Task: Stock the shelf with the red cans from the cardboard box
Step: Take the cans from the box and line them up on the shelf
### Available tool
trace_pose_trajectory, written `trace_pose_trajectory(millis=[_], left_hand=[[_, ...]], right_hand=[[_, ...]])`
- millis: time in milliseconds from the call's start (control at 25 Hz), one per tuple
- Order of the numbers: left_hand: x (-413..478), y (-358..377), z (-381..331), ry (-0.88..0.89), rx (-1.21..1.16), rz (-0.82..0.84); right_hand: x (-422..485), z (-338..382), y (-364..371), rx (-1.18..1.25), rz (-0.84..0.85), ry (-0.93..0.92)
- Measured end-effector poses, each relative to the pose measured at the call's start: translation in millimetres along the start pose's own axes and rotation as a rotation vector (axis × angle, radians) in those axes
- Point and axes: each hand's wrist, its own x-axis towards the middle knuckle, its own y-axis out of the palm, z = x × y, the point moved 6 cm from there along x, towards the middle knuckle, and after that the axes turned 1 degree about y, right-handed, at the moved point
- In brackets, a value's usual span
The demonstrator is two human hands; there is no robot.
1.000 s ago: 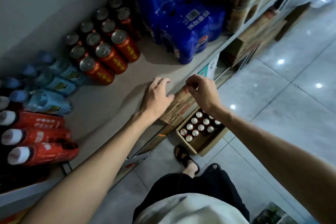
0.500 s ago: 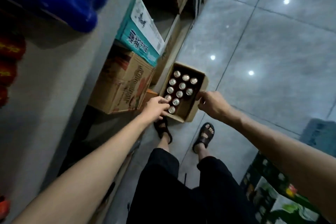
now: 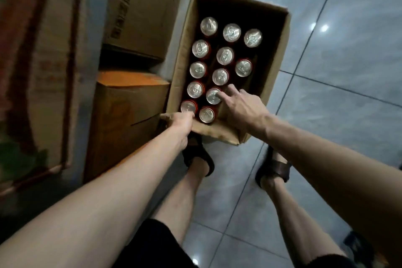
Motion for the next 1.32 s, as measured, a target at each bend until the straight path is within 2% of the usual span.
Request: trace_pose_trajectory(millis=[120,240,400,600,840,960,1040,1200,1320], left_hand=[[45,16,5,-0.042,-0.074,0.002],[60,25,2,-0.065,-0.042,0.045],[67,25,0,-0.070,-0.016,0.091],[55,13,-1,-0.014,0.082,0.054],[47,2,2,0.046,0.227,0.063],[22,-5,-2,0.118,0.363,0.054],[-8,-6,-13,0.258,0.449,0.078],[-135,-19,-46,0.598,0.363,0.265],[-242,-53,-75,0.750,0.317,0.289]], right_hand=[[42,5,44,-0.089,-0.011,-0.082],[71,12,68,-0.180,0.020,-0.144],[89,12,75,-0.271,0.012,-0.141],[93,7,86,-0.345,-0.032,-0.136],[63,4,63,-0.215,-0.159,-0.079],[19,1,18,-0.098,-0.205,-0.008],[-17,-2,-29,0.097,-0.279,0.058],[-108,9,-159,0.609,-0.360,0.080],[-173,31,-260,0.774,-0.338,0.082]])
